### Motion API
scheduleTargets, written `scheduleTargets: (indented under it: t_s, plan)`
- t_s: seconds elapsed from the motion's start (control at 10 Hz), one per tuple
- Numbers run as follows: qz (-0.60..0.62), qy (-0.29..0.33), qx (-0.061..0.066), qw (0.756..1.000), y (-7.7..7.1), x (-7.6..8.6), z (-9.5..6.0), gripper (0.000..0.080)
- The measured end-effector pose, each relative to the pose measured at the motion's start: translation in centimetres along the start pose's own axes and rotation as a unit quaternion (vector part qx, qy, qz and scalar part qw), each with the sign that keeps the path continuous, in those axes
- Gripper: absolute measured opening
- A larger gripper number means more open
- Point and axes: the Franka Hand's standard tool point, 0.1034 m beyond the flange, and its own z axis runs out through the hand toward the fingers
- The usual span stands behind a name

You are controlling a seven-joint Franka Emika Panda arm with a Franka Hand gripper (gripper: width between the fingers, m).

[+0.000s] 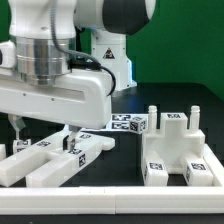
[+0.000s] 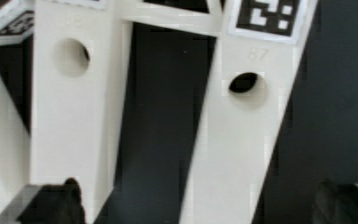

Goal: Assemble chair

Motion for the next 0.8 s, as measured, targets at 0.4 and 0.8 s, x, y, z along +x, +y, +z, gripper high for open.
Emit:
scheduleTargets:
  t_s: [0.4,0.8]
  plan:
    - [0.056,-0.018,0.027,0.998,-2.7,-1.2,3.2,0.0649]
    - [0.059,-0.022,0.021,0.998,-3.0,-1.9,4.6,0.0649]
